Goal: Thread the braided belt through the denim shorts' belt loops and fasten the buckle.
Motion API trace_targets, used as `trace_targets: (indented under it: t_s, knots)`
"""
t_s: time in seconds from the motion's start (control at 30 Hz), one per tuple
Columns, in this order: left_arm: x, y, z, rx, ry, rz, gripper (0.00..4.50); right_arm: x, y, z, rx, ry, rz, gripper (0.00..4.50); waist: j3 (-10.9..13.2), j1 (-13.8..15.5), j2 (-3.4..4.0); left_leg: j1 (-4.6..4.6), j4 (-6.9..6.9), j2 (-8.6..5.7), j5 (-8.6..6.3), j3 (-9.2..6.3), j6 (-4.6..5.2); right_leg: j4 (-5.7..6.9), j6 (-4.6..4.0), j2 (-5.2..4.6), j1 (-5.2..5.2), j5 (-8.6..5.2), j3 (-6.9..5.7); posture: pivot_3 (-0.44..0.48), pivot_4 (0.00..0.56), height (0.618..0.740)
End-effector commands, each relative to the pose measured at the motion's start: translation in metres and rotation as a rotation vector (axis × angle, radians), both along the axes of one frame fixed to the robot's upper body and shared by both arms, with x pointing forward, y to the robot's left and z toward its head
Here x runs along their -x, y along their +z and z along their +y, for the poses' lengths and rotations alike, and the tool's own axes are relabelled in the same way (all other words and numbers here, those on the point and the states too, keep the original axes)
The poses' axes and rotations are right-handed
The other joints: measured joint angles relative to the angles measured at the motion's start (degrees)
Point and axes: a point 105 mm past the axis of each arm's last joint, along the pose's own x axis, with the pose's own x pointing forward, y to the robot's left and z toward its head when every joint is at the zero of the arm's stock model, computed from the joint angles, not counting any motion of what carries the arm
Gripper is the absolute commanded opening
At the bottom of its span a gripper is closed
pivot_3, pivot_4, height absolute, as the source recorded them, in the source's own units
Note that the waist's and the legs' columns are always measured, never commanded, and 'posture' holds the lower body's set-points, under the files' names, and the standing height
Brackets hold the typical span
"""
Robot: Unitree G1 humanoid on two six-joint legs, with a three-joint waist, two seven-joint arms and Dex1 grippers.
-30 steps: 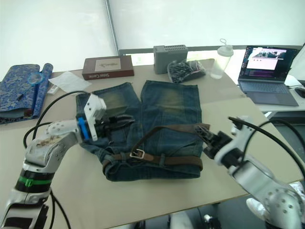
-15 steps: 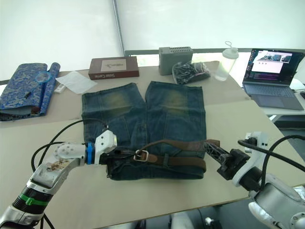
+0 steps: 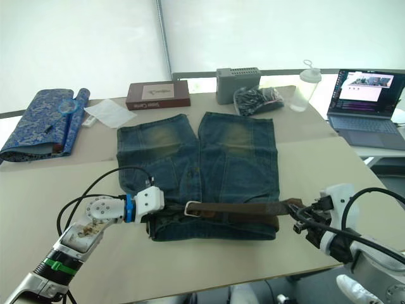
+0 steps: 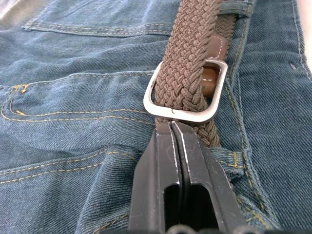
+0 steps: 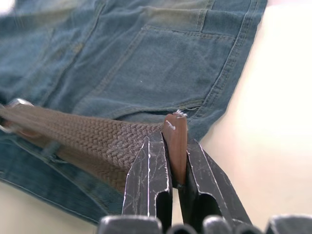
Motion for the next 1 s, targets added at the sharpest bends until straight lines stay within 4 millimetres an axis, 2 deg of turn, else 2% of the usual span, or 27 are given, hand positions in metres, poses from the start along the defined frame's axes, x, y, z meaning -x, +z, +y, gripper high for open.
trace_targets:
  t_s: [0.03, 0.13, 0.17, 0.33, 0.7, 0.77, 0.9, 1.0]
  knots:
    - [0.001, -0.009, 0.008, 0.072, 0.069, 0.115, 0.08, -0.002, 0.000, -0.008, 0.102, -0.019, -0.021, 0.00, -0.01, 0.01, 0.02, 0.02, 0.00, 0.00, 0.00, 0.00, 0.00, -0.01, 0.00, 0.00, 0.03, 0.00, 0.00, 0.000, 0.150, 0.740]
    - [0.001, 0.027, -0.002, 0.267, 0.057, 0.154, 0.08, -0.003, -0.003, -0.004, 0.136, 0.010, -0.030, 0.00, 0.03, -0.12, -0.05, 0.00, 0.00, 0.00, -0.02, 0.00, 0.03, -0.01, 0.04, -0.01, 0.00, -0.02, -0.01, 0.000, 0.150, 0.740]
    - [0.003, 0.030, -0.004, 0.268, 0.041, 0.164, 0.08, -0.005, -0.004, -0.004, 0.147, 0.010, -0.037, 0.00, 0.08, -0.10, -0.13, -0.05, 0.02, 0.01, -0.02, -0.02, 0.03, 0.00, 0.05, 0.00, -0.07, -0.01, -0.03, 0.000, 0.150, 0.740]
    - [0.004, 0.030, -0.007, 0.233, 0.020, 0.174, 0.08, -0.012, -0.009, -0.005, 0.201, 0.014, -0.055, 0.00, 0.08, -0.11, -0.13, -0.24, 0.04, -0.04, -0.05, 0.04, 0.07, 0.01, 0.04, 0.10, -0.28, 0.01, -0.02, 0.000, 0.150, 0.740]
    - [0.007, 0.040, -0.037, 0.223, -0.081, 0.140, 0.08, -0.013, -0.013, 0.005, 0.313, 0.076, -0.100, 0.00, 0.09, 0.03, -0.15, -0.36, 0.05, -0.08, -0.08, 0.05, 0.12, 0.00, 0.02, 0.07, -0.38, 0.03, -0.01, 0.000, 0.150, 0.740]
    - [0.007, 0.035, -0.039, 0.177, -0.088, 0.137, 0.08, -0.013, -0.012, 0.006, 0.305, 0.076, -0.105, 0.00, 0.09, 0.01, -0.15, -0.36, 0.05, -0.08, -0.08, 0.04, 0.12, 0.00, 0.02, 0.08, -0.38, 0.03, -0.03, 0.000, 0.150, 0.740]
    - [0.005, 0.011, -0.039, 0.032, -0.078, 0.127, 0.08, -0.012, -0.014, 0.008, 0.343, 0.084, -0.108, 0.00, 0.09, -0.09, -0.14, -0.34, 0.04, -0.09, -0.08, 0.08, 0.12, 0.00, 0.02, 0.12, -0.36, 0.03, 0.00, 0.000, 0.150, 0.740]
    - [0.004, -0.021, -0.031, -0.165, -0.054, 0.142, 0.08, -0.013, -0.014, 0.008, 0.345, 0.078, -0.112, 0.00, 0.08, -0.02, -0.15, -0.30, 0.05, -0.09, -0.08, 0.07, 0.12, 0.00, 0.03, 0.11, -0.33, 0.02, -0.01, 0.000, 0.150, 0.740]
